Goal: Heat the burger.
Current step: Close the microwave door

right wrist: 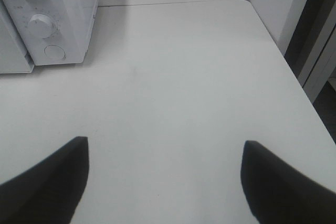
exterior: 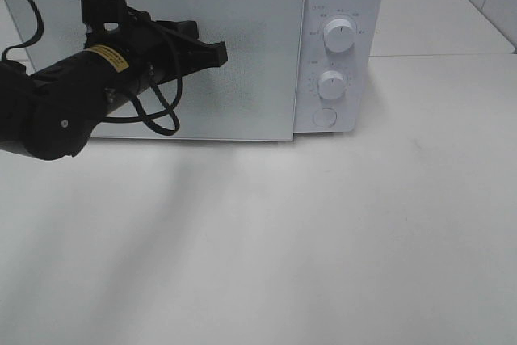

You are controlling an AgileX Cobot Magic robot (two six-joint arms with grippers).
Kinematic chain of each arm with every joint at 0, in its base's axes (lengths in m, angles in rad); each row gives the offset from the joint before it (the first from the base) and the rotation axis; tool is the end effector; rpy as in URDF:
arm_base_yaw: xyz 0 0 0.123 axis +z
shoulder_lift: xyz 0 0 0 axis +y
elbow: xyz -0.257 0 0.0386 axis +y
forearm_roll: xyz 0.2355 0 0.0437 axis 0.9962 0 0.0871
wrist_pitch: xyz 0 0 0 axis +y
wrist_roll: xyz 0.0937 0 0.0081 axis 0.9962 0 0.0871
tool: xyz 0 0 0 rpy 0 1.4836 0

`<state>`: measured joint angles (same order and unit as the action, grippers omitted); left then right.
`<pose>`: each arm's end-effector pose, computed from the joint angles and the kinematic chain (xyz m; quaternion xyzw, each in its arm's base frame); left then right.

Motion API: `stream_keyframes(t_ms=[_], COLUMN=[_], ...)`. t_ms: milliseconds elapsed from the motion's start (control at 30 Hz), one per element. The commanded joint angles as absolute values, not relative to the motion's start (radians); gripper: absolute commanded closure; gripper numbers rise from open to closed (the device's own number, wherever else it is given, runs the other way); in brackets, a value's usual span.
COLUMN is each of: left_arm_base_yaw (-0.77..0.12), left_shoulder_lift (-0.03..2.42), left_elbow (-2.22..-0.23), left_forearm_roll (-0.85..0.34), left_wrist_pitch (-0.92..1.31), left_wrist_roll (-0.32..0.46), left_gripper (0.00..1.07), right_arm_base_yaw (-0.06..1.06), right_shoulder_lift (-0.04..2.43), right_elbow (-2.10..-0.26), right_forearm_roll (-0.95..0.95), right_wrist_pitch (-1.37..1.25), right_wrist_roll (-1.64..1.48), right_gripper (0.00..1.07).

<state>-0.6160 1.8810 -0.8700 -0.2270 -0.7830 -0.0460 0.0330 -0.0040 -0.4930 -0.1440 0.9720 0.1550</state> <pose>0.3098 -0.2010 0.1653 0.1025 0.7517 -0.2044 0.6185 0.0160 -0.0106 0.2763 0.0500 0.8264 -0.0194 0.5605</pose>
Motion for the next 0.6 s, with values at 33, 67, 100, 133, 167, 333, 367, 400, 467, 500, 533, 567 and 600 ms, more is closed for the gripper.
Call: stream_keyframes(t_ms=[33,67,100,133,167,333,367,400,467,500,533,567,600], left_arm_base_yaw=[-0.62,-0.62,-0.62,-0.62,-0.62,-0.62,-0.62,-0.62,-0.62,-0.62,-0.62,-0.62,-0.62], left_shoulder_lift=[1.906,1.906,1.915,1.919,1.919,1.942,1.942,1.949,1.954,1.962,1.962,1.966,1.972], left_elbow=[-0.911,-0.911,-0.923,-0.93,-0.93,-0.984,-0.984,-1.008,-1.018,-1.039,-1.039,-1.049,-1.059], left_forearm_roll=[-0.246,-0.246,-0.247,-0.248,-0.248,-0.305,-0.305,-0.318,-0.321,-0.321,-0.321,-0.321,-0.321], left_wrist_pitch=[-0.778,-0.778,-0.778,-0.779,-0.779,-0.78,-0.78,-0.78,-0.782,-0.782,-0.782,-0.781,-0.777], left_wrist_roll=[-0.043,-0.043,-0.027,-0.016,-0.016,0.048,0.048,0.062,0.068,0.079,0.079,0.081,0.082], left_gripper=[1.07,1.07,1.07,1.07,1.07,1.07,1.07,1.07,1.07,1.07,1.07,1.07,1.07], right_arm_base_yaw=[0.026,0.026,0.026,0.026,0.026,0.026,0.026,0.026,0.026,0.026,0.026,0.026,0.026], right_shoulder_lift=[-0.031,-0.031,-0.031,-0.031,-0.031,-0.031,-0.031,-0.031,-0.031,-0.031,-0.031,-0.031,-0.031], right_elbow=[-0.49,-0.49,-0.49,-0.49,-0.49,-0.49,-0.49,-0.49,-0.49,-0.49,-0.49,-0.49,-0.49], right_forearm_roll=[-0.142,-0.142,-0.142,-0.142,-0.142,-0.142,-0.142,-0.142,-0.142,-0.142,-0.142,-0.142,-0.142], right_wrist_pitch=[0.964,0.964,0.964,0.964,0.964,0.964,0.964,0.964,0.964,0.964,0.964,0.964,0.964], right_wrist_roll=[0.154,0.154,0.154,0.154,0.154,0.154,0.154,0.154,0.154,0.154,0.154,0.154,0.154], right_gripper=[0.31,0.31,0.31,0.31,0.31,0.31,0.31,0.31,0.31,0.31,0.31,0.31,0.31])
